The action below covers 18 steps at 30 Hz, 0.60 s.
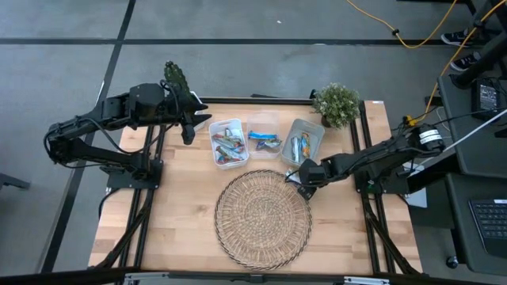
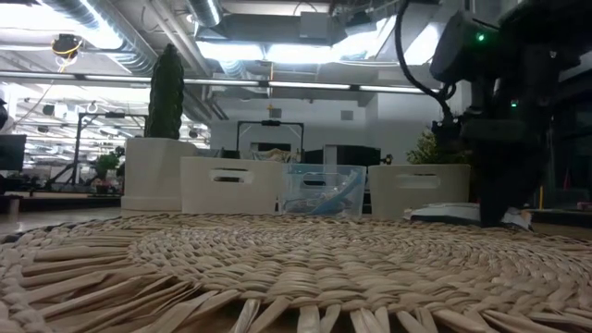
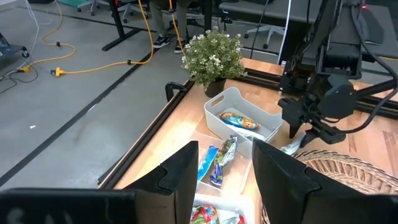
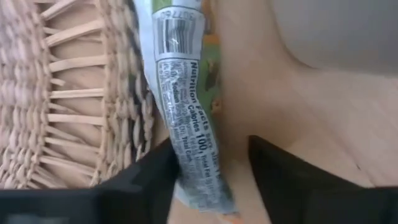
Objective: Pick and place Granola Bars by type
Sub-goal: Put the yellow granola bar into the gray bin
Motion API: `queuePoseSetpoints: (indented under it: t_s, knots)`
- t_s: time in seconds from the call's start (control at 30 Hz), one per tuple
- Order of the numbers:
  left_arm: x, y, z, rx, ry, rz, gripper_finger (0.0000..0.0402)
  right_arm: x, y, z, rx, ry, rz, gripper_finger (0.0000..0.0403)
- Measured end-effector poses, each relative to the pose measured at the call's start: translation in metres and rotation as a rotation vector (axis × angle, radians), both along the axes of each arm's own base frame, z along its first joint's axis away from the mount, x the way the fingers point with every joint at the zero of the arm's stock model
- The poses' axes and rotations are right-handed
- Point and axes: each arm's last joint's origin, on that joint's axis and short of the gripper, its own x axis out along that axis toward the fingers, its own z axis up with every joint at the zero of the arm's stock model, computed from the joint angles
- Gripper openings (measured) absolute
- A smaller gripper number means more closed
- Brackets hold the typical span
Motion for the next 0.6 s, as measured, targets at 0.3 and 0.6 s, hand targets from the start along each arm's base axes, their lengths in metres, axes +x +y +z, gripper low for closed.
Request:
queuePoseSetpoints:
  t_s: [0.3,0.6]
  knots:
    - [0.0,0.0,0.0,0.0,0.0,0.0,0.0143,0.001,0.011,0.039,0.059,-0.007,0.062,0.0042]
    - [0.0,0.0,0.0,0.014,0.006,-0.007,0.0143,0.003,0.033,0.146,0.085,-0.247,0.209,0.0045]
